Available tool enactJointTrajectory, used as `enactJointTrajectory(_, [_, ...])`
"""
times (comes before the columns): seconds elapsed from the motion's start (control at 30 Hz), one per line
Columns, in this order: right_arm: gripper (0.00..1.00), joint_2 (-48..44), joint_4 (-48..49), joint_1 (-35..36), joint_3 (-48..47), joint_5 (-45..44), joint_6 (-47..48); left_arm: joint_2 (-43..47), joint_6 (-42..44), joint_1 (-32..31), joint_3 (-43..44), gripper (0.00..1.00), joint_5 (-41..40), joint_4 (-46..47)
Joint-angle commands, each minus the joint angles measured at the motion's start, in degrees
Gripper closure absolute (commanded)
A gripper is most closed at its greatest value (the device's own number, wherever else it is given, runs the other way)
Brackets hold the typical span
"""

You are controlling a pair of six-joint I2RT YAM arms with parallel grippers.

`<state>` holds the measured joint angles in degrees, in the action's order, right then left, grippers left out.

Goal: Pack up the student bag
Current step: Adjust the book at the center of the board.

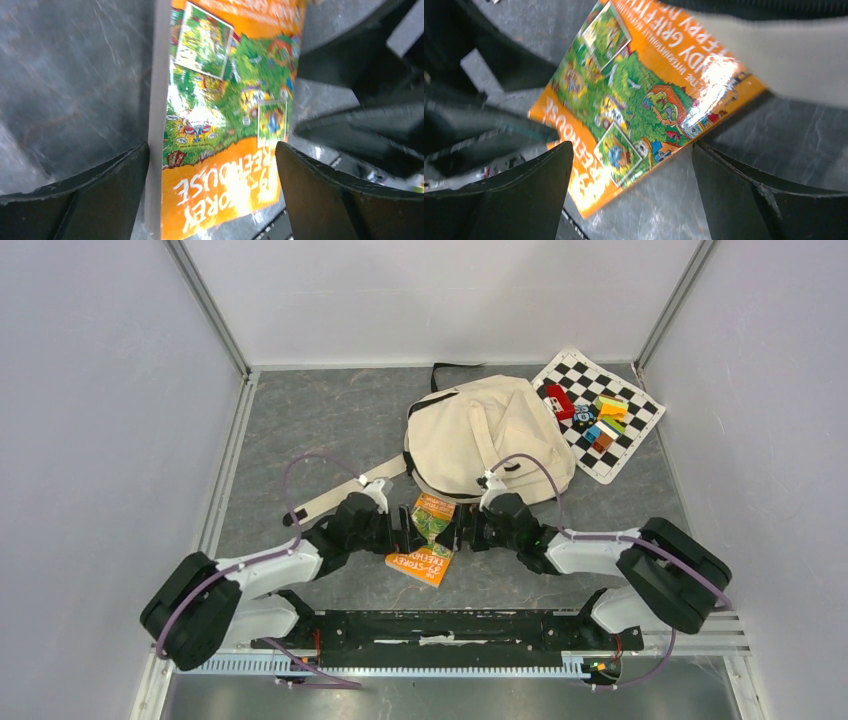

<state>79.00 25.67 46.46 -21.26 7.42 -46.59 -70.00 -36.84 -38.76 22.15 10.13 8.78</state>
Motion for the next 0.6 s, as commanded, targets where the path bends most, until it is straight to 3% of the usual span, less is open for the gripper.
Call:
enactJointTrajectory(0.0, [0.06, 5.52, -2.9, 0.12, -5.11, -2.58, 5.59, 5.64, -9.64, -2.29, -4.25, 0.0, 3.82, -2.12])
enactJointTrajectory(0.23, [0.05, 3.78, -3.39, 0.13, -1.33, -2.11, 4.64, 12.09, -14.78, -2.54, -2.01, 0.0, -8.27, -16.44])
enactJointTrajectory(0.57, [0.11, -0.94, -1.37, 2.07, 6.69, 0.57, 1.12, 3.76, -23.11, -2.54, -3.87, 0.0, -4.21, -0.13])
